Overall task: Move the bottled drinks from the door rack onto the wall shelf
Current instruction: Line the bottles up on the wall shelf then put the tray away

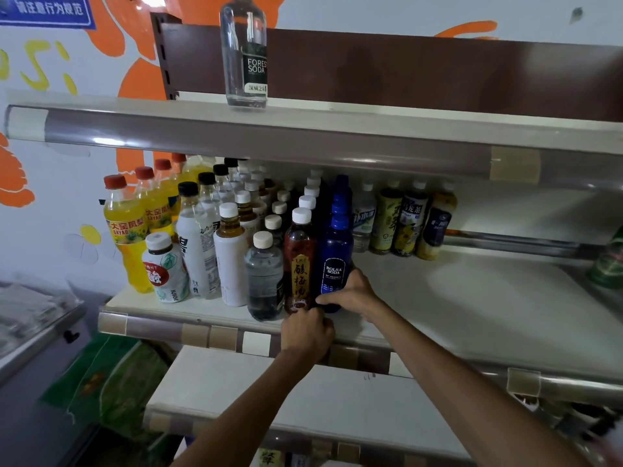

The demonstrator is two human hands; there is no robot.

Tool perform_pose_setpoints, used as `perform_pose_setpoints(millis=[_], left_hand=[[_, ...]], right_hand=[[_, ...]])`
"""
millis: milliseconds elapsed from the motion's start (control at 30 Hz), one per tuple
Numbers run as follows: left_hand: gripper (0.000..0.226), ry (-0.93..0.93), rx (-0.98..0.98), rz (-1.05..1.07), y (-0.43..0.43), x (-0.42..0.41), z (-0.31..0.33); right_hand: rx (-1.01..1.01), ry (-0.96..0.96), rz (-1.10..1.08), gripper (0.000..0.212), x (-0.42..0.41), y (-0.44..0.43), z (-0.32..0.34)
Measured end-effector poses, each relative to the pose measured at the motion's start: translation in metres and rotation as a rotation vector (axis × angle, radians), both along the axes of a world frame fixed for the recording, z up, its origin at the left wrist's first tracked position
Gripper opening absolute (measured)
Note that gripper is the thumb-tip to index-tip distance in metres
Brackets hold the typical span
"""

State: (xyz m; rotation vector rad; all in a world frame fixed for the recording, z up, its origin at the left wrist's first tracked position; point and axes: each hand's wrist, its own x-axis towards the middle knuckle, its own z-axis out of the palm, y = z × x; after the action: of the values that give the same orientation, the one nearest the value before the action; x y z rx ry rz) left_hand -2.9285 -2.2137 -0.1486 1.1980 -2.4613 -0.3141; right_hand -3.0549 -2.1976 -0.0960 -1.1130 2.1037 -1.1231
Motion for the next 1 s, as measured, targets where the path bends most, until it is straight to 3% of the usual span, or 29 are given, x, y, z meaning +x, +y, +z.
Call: perform_pose_setpoints(millis=[467, 733, 867, 1000], left_hand=[[0.025, 0.002, -0.027, 0.023, 0.001, 0.001, 0.003], [0.014, -0.129, 0.080, 0.004, 0.001, 0.000, 0.026], [0.016, -0.187, 0.043, -0.057, 0.006, 0.001, 0.039], [0.020, -0.168, -0.005, -0.109, 0.005, 0.011, 0.040]], right_hand=[[0.091, 0.041, 0.047, 0.091, 0.004, 0.009, 0.005], [0.253, 0.170, 0.015, 0.077, 0.003, 0.039, 0.010], [0.276, 0.315, 0.007, 0.055, 0.006, 0.052, 0.015], [0.260, 0.405, -0.044, 0.056, 0.018, 0.058, 0.018]])
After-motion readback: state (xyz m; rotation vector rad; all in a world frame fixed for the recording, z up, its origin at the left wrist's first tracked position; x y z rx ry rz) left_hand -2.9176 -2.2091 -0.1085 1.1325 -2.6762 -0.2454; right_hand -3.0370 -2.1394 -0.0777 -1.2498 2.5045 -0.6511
